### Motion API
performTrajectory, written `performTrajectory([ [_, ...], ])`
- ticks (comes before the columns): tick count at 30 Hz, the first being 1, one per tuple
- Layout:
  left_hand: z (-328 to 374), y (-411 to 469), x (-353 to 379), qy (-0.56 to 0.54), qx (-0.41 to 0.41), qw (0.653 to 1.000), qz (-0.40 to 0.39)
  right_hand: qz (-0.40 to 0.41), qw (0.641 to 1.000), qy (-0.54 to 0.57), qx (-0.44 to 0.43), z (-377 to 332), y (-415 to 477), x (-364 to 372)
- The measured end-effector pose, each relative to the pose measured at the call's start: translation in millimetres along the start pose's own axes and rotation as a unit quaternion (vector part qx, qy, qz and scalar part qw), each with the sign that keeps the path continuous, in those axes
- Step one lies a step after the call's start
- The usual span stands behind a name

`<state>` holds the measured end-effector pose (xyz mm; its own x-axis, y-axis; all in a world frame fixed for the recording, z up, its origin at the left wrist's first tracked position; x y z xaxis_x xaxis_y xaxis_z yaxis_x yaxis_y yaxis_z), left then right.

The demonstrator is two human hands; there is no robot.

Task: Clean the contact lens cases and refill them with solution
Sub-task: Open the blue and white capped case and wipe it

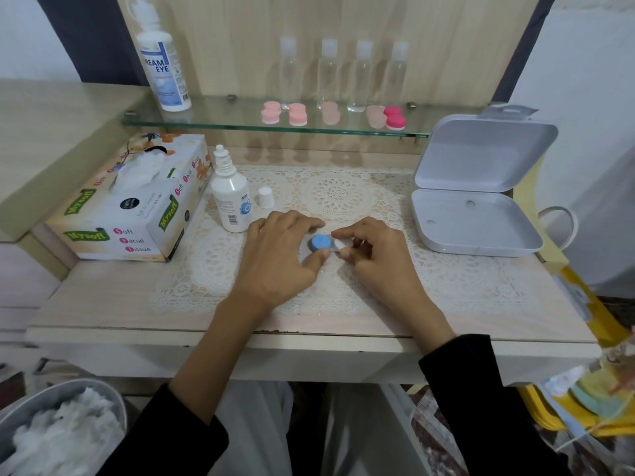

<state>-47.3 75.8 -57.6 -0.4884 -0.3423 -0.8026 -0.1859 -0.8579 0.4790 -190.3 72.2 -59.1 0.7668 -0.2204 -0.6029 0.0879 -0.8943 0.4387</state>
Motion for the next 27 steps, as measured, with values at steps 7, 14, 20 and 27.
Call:
performTrajectory([
  [7,-4,2,-2,-0.030,-0.027,0.999,0.013,-0.004,1.000,0.001,0.002,1,0,0],
  [14,-14,11,-7,-0.111,-0.078,0.990,0.024,0.005,1.000,0.009,0.001,0,0,-1],
  [20,-16,31,0,-0.043,-0.063,0.996,-0.034,0.007,1.000,0.008,-0.004,-1,-1,0],
  [27,-21,39,11,-0.016,-0.063,0.996,-0.060,0.004,1.000,0.005,-0.003,0,-1,0],
])
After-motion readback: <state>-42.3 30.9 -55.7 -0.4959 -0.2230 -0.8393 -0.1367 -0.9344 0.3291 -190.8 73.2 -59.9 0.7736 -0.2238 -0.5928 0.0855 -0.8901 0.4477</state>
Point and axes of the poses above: each hand's wrist, its own y-axis towards the middle knuckle, its own x-axis out of the palm, z = x × y, the point moved 7 cm from there along y, towards the middle knuckle, and after that the axes turned 3 degrees about z, right-handed, at the moved point
